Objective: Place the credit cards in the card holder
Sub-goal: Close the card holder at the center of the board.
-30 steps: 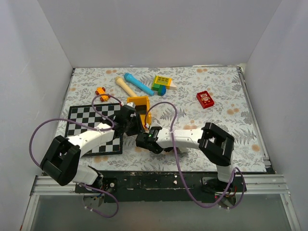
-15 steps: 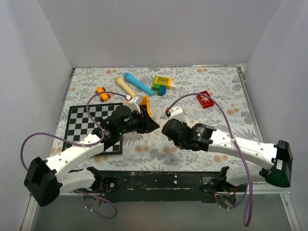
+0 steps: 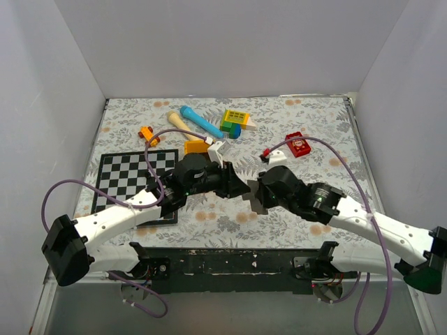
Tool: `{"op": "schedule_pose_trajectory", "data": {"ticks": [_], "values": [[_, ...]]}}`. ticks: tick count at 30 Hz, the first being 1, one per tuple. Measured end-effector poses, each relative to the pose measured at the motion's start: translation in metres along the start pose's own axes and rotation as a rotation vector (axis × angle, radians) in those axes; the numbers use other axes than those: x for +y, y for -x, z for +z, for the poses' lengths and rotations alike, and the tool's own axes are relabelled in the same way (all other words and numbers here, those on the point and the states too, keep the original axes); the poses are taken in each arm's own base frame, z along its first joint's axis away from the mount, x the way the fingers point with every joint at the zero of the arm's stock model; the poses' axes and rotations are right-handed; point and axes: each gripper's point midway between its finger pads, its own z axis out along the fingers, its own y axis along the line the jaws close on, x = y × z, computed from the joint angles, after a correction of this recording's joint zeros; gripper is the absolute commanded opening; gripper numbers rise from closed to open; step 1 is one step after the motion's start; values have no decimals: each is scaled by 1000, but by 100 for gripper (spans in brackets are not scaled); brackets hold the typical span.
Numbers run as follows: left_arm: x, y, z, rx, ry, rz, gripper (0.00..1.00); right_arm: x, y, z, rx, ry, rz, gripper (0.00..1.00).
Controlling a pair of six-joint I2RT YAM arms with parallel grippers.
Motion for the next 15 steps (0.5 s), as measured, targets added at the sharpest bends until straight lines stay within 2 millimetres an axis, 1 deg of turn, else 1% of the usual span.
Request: {"op": "schedule_pose_trajectory", "data": {"ticks": [2,6,10,13,15], "values": [[-6,-4,0,10,-18,5,18,-7,6,-6,-36,25,58,1],[-14,-3,0,5,-51,19,14,-16,13,-13,-72,59,128,1],[-16,-7,4,26,-64,24,12,-7,14,-15,-64,115,138,1],[-16,-14,13,55,-71,26,11,-1,15,-16,-63,146,141,1],[-13,-20,20,79,-70,27,8,0,15,-19,-65,159,142,1]]}}
